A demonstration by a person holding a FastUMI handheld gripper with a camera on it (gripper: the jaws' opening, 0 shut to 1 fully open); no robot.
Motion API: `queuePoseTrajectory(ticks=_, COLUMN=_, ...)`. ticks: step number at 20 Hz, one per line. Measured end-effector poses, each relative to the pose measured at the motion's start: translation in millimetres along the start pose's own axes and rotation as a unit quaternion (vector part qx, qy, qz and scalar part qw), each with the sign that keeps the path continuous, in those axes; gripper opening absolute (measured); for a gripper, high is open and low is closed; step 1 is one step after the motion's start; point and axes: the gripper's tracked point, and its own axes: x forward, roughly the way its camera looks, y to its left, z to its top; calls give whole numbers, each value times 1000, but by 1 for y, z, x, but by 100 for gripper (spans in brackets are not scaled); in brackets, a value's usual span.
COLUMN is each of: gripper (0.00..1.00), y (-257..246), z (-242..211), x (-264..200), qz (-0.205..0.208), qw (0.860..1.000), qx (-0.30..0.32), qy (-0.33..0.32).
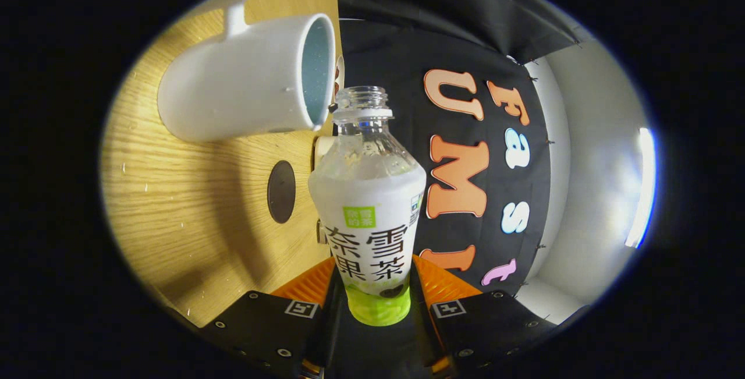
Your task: Take the bottle from table, then pour the juice into the cup, finally place the bottle on the coaster
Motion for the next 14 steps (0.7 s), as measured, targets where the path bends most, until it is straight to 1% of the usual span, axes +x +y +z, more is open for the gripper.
queuePoseTrajectory(ticks=7, gripper=56, y=-3, z=4, x=4, qz=0, qw=1000, qx=-25, qy=-12)
queuePoseTrajectory(ticks=14, gripper=56, y=-14, z=7, x=6, qz=-11, qw=999, qx=-48, qy=-16)
